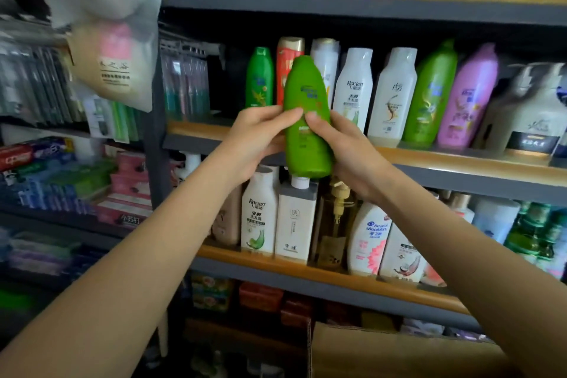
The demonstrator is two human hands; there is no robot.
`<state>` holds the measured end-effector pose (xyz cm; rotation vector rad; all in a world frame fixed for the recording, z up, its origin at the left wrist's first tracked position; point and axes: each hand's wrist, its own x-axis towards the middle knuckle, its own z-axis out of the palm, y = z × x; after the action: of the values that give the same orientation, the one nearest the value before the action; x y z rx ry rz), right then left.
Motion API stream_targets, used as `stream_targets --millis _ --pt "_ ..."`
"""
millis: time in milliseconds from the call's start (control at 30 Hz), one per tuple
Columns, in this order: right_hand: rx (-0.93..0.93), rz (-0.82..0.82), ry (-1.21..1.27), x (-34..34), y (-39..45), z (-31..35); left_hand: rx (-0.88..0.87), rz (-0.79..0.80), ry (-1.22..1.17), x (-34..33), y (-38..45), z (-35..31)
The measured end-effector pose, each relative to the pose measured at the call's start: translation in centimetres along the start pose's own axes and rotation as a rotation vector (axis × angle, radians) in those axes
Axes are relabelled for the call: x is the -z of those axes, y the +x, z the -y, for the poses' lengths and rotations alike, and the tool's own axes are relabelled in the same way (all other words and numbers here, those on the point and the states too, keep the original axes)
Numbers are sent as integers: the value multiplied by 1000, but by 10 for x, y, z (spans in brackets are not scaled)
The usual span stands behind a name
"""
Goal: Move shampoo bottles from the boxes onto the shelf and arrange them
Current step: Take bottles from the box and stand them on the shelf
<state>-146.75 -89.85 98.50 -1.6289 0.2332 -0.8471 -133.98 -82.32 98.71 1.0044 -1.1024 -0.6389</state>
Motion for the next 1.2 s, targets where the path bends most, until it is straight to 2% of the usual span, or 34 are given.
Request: stream_targets --millis 67,167,267,433,533,733,833,933,1200 --pt "48 -22 -112 -3 7 0 -67 4 115 12 3 -4" --pt "193 -174 -345 -5 20 -1 -236 17 294 21 9 -17" --pt "317 -325 -395 -7 39 4 -346 -24 552 30 20 -31" --pt "412 -296 -621 -21 88 16 -224 -154 641 53 49 -27" --pt "361 -228 -743 -36 116 5 -143 -170 719 62 64 -20" --pt "65 -174 -821 -51 148 -13 45 -173 913 85 87 -6" --pt "15 -141 -994 -53 152 -10 111 -148 1005 88 93 -5" --pt "-59 -133 -1048 -52 157 -9 127 -151 1074 88 98 -1" --pt "-90 -228 -1136 -50 159 -21 196 -321 1177 82 118 16"
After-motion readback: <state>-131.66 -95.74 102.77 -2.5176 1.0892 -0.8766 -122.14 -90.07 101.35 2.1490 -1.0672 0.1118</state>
